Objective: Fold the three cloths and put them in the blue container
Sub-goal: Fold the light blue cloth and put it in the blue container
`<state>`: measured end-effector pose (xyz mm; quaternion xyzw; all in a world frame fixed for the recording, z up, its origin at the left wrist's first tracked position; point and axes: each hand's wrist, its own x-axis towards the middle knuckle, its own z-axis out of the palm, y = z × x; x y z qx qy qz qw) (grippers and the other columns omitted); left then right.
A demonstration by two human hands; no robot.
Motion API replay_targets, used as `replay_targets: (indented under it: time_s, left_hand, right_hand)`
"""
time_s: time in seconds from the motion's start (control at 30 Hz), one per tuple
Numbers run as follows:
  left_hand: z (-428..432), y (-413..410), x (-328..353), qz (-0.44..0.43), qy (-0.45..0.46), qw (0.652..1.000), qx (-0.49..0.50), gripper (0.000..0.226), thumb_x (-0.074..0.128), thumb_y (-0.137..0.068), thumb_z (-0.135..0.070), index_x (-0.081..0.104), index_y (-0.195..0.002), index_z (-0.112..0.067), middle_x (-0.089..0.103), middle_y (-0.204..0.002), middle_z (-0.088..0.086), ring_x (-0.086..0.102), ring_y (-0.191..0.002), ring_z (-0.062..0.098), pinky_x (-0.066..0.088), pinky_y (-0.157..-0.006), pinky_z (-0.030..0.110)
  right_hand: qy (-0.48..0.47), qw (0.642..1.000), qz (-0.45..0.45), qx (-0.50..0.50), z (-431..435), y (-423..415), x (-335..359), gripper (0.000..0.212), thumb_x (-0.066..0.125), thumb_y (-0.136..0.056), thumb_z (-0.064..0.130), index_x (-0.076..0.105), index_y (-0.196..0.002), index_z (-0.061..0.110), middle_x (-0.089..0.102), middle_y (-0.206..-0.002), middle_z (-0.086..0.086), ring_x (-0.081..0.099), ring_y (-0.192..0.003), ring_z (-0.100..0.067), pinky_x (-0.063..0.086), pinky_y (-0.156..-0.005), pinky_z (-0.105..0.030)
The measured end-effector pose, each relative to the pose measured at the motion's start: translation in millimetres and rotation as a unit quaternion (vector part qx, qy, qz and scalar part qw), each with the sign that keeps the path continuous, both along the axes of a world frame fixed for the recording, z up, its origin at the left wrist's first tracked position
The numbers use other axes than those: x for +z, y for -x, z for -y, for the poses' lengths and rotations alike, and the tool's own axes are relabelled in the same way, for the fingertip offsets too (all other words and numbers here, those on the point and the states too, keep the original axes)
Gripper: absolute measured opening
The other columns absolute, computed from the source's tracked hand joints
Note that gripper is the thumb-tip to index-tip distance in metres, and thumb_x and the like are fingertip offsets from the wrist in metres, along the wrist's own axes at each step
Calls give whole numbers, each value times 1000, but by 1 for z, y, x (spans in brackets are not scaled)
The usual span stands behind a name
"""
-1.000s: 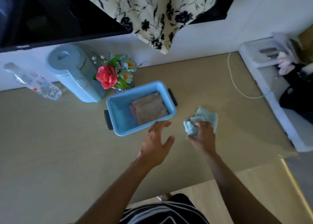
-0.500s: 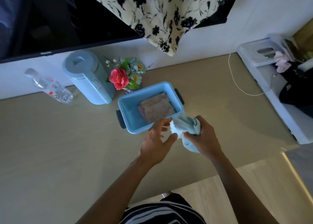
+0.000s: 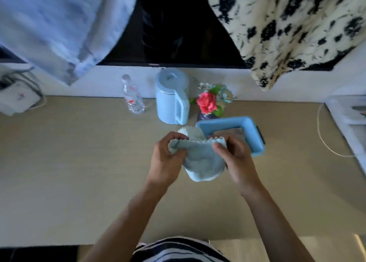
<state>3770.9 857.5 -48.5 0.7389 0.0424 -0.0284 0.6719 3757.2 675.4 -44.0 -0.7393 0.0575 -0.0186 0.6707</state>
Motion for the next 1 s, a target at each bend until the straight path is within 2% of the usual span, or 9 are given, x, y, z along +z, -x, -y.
replay_targets:
  time_s: [0.17,0.23,0.3,0.4,0.57,0.7,0.83,0.93,1.0]
  left_hand:
    - [-46,-4,25,30,20,998,47,26,54,-66,0,67,-81,-17,68,-77,-9,61,-72,7,49,-66,17]
    - [-60,-5,33,31,14,998,55,19,54,-67,-4,66,-77,-16,66,-74,-4,58,-68,8,48,-62,19]
    - [-73,-5,39,36,2,998,45,16,55,-69,-5,64,-74,-17,66,-73,2,56,-67,10,47,-62,22]
    - [-90,-7,46,48,-17,998,21,17,59,-73,-1,66,-75,-16,67,-73,-1,56,-66,9,48,-63,25]
    - [-109,-7,52,69,-23,997,6,12,69,-82,-8,71,-80,-19,73,-75,-9,63,-69,9,54,-66,28]
    - [-126,-9,55,95,-83,992,10,10,74,-86,-13,71,-84,-22,69,-80,-22,62,-76,1,47,-70,18]
    - [-145,-14,64,201,-192,961,5,5,74,-83,-21,70,-86,-23,69,-98,-17,59,-106,10,44,-96,31]
    - [-153,-18,74,188,-189,964,-3,7,73,-86,-15,68,-82,-19,67,-81,-18,61,-85,5,42,-80,11]
    - [-160,-21,77,181,-189,965,-5,9,71,-87,-15,66,-81,-19,65,-75,-16,60,-75,6,43,-72,12]
  right_hand:
    - [1,998,-34,56,-43,-15,16,21,70,-72,21,52,-74,11,53,-68,3,48,-67,-10,38,-60,-22]
    - [36,993,-37,109,-55,-18,24,33,76,-68,29,57,-89,13,64,-79,7,57,-73,-10,44,-66,-21]
    - [61,986,-30,153,-67,-19,35,55,83,-67,34,58,-116,26,68,-106,11,66,-93,-6,50,-78,-18]
    - [215,954,74,195,-85,-21,45,68,86,-69,33,54,-129,29,48,-130,9,53,-120,-2,43,-95,-11]
    - [278,935,143,170,-114,-29,40,26,83,-76,23,59,-88,23,50,-117,6,54,-110,-5,40,-89,-15]
    - [236,943,147,181,-122,-34,48,26,78,-83,30,61,-87,9,60,-102,1,60,-99,-13,43,-85,-21]
    - [218,945,104,221,-125,-40,55,38,74,-85,43,60,-83,8,60,-77,-8,55,-74,-24,42,-66,-36]
    - [159,953,45,252,-125,-43,52,37,79,-85,26,52,-78,2,44,-67,-2,41,-63,-12,31,-59,-28]
    - [136,953,15,270,-122,-46,46,37,80,-81,31,54,-81,5,47,-71,-3,45,-67,-16,36,-63,-33]
